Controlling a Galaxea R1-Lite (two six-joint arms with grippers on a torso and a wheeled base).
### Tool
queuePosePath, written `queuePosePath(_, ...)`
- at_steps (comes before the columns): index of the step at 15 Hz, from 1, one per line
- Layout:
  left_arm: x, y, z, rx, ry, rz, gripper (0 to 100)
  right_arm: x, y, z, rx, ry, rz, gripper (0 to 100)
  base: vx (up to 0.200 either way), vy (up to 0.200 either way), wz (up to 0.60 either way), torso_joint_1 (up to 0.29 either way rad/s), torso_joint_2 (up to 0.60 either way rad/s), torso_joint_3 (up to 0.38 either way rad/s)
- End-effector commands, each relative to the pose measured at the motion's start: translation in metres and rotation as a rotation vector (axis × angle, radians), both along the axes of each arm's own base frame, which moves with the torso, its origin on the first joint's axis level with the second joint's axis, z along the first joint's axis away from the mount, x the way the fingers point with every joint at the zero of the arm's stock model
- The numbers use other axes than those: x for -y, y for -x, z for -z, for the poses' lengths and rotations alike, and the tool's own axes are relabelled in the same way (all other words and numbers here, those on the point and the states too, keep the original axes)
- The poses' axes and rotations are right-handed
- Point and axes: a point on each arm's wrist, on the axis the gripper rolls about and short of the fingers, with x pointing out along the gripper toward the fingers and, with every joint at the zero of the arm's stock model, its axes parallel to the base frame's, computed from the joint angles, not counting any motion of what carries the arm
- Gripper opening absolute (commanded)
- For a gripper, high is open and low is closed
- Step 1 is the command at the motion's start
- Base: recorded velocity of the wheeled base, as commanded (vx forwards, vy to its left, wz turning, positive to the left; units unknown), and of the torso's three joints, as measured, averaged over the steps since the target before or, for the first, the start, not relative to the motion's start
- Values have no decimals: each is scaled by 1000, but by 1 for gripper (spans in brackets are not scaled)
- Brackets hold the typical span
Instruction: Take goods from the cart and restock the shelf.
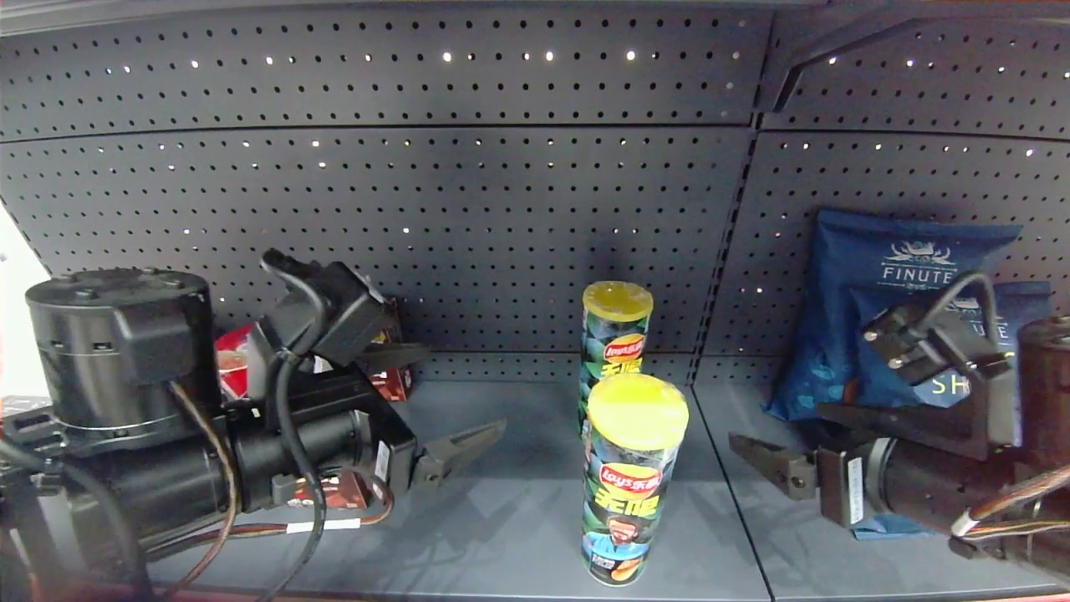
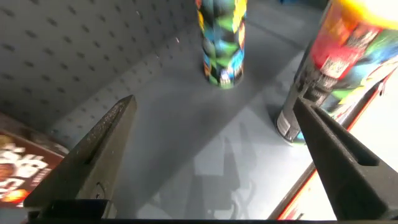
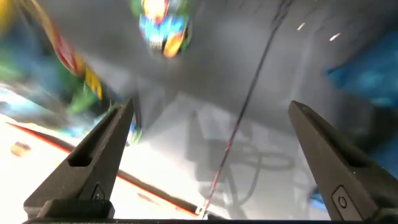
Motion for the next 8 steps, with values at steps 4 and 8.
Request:
queuePosePath(4, -46, 52, -24, 137, 74, -88, 100, 62, 42, -20, 154, -118, 145, 100, 0, 0, 0, 0, 0, 0)
queuePosePath(8, -93, 104, -6, 188, 80, -277, 100, 99, 73, -9, 227, -134, 319, 100, 0, 0, 0, 0, 0, 0)
